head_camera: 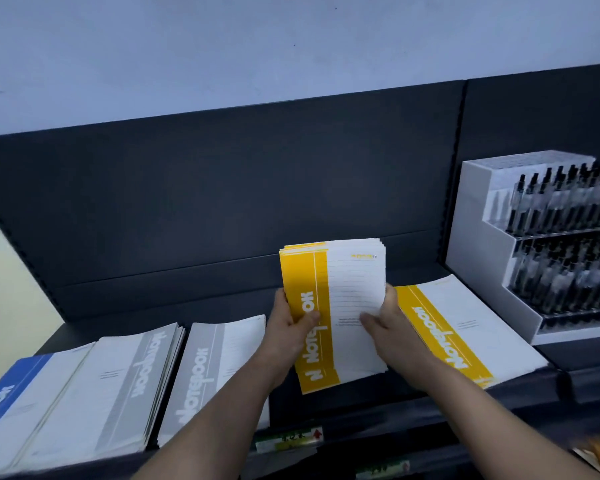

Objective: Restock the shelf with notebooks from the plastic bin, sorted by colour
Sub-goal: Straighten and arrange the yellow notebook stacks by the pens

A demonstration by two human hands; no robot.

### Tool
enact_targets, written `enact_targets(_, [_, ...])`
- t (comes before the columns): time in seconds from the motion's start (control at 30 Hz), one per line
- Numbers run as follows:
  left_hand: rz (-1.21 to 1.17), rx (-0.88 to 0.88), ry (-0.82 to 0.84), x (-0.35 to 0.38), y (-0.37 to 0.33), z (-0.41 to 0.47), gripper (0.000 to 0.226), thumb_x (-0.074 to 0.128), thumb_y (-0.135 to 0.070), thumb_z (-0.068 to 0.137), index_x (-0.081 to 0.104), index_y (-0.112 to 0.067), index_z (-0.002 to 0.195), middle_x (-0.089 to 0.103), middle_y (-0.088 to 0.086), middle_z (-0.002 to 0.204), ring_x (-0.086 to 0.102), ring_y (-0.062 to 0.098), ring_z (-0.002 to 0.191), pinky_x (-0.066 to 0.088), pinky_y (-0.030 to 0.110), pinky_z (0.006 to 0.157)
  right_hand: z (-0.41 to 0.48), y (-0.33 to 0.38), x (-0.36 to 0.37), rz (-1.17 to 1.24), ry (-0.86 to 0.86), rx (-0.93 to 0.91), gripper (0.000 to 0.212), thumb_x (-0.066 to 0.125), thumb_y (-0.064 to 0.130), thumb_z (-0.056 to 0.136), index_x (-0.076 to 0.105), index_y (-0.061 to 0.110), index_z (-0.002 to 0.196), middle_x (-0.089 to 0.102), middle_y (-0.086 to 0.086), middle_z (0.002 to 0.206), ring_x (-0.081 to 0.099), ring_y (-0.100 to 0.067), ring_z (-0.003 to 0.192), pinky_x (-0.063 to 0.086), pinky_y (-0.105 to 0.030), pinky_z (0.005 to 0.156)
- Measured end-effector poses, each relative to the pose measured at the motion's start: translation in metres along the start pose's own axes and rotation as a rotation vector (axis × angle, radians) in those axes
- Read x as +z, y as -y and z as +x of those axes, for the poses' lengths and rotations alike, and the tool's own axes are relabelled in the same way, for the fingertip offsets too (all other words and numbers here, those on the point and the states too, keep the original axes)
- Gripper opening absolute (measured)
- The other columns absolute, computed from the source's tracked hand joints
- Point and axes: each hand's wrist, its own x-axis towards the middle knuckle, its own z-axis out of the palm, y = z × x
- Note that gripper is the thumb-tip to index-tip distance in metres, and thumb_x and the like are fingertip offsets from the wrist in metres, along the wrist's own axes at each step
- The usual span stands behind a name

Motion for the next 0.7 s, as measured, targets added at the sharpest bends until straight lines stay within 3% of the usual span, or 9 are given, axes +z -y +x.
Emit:
enact_targets(0.17, [0.008, 0.083, -0.009, 0.001, -0.001, 0.000, 0.033, 0.059, -0.008, 0.094, 0.047, -0.035, 0.109, 0.067, -0.002, 0.113, 0.066, 0.016, 0.104, 0.057, 0.038, 0.086, -0.003, -0.006, 0.000, -0.033, -0.038, -0.069, 0.054, 0.043, 0.005, 0.099, 0.016, 0.019, 0.143, 0.042, 0.002, 0.131, 0.042, -0.013, 0.122, 0.039, -0.012, 0.084])
enact_targets(0.3, [-0.015, 0.049, -0.001, 0.005, 0.002, -0.002, 0.033, 0.057, -0.009, 0.096, 0.046, -0.038, 0.108, 0.066, -0.006, 0.112, 0.065, 0.011, 0.102, 0.055, 0.028, 0.078, -0.001, -0.014, 0.001, -0.081, -0.062, -0.058, 0.053, 0.046, 0.003, 0.097, 0.020, 0.014, 0.141, 0.045, -0.004, 0.131, 0.044, -0.016, 0.121, 0.038, -0.020, 0.087])
enact_targets(0.53, [0.033, 0.064, -0.027, 0.013, -0.018, 0.013, 0.028, 0.059, -0.010, 0.095, 0.048, -0.035, 0.102, 0.067, -0.003, 0.107, 0.067, 0.014, 0.097, 0.057, 0.037, 0.082, 0.013, 0.003, -0.012, -0.027, -0.125, -0.017, 0.048, 0.047, 0.005, 0.097, 0.024, 0.018, 0.137, 0.046, -0.002, 0.127, 0.048, -0.020, 0.117, 0.045, -0.036, 0.092])
enact_targets(0.7, [0.093, -0.016, -0.017, 0.025, -0.042, 0.029, 0.033, 0.063, -0.018, 0.092, 0.048, -0.021, 0.121, 0.067, 0.004, 0.109, 0.070, 0.021, 0.095, 0.059, 0.045, 0.082, 0.019, 0.013, -0.038, 0.041, -0.119, 0.041, 0.051, 0.051, 0.012, 0.096, 0.029, 0.021, 0.141, 0.053, 0.005, 0.127, 0.054, -0.018, 0.117, 0.046, -0.042, 0.100])
